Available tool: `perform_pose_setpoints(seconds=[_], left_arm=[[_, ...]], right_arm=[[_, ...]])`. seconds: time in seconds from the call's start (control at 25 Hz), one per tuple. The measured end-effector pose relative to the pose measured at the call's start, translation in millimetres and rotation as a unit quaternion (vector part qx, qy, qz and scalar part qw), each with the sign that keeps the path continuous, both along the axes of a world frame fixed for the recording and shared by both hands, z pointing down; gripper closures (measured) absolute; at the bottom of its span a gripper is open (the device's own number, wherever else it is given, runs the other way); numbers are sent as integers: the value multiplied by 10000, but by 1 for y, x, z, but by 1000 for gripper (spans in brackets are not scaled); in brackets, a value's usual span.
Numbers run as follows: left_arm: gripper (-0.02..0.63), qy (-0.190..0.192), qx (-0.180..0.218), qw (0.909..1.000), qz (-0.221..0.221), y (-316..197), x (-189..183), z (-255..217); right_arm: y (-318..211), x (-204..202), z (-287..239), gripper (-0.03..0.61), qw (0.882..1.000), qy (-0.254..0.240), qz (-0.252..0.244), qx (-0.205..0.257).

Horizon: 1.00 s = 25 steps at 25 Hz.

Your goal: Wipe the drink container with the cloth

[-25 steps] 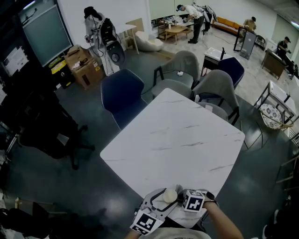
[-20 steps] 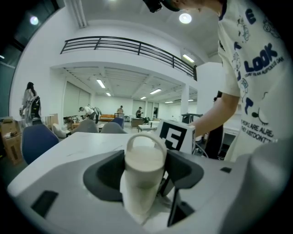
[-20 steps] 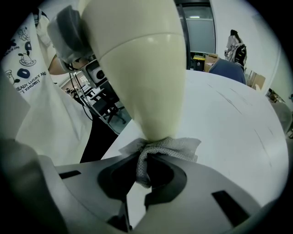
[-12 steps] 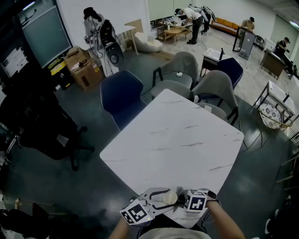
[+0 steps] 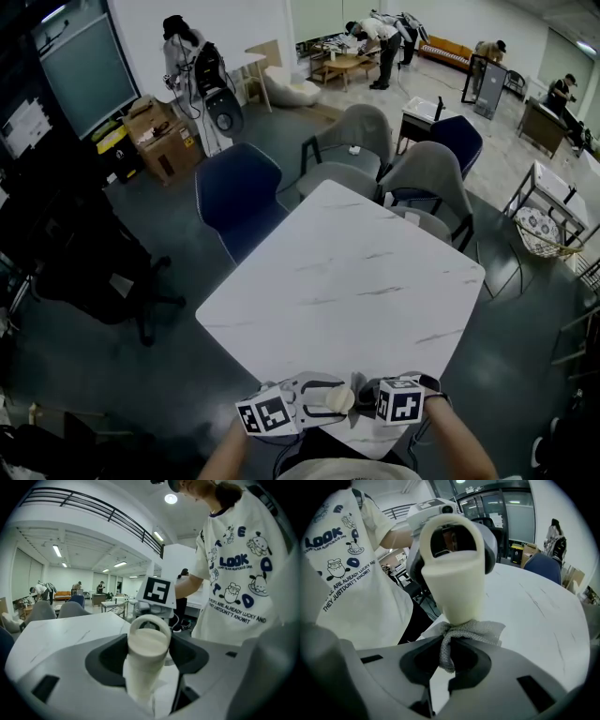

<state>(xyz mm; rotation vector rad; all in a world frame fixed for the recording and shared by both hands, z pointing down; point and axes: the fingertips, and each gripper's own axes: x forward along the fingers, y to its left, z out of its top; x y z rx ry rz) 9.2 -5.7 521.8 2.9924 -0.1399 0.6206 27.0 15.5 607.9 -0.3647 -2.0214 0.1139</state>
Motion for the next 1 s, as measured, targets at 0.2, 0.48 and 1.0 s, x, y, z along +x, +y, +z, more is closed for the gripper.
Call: perform_pose_setpoints(seconds=[0.2,0.48,1.0], left_arm=[[333,-69,-5,9997,231,2,0,-1],[333,-126,-12,9994,326,1,1,2],[333,-126,-17,9993,340,2,1,1]], right_arm=[[-6,0,-23,532,9995,-190,-240,109],[-23,0,-44,532,9976,-264,-493,413],[-28,-3,-34,532,9905,138,-1308,412]])
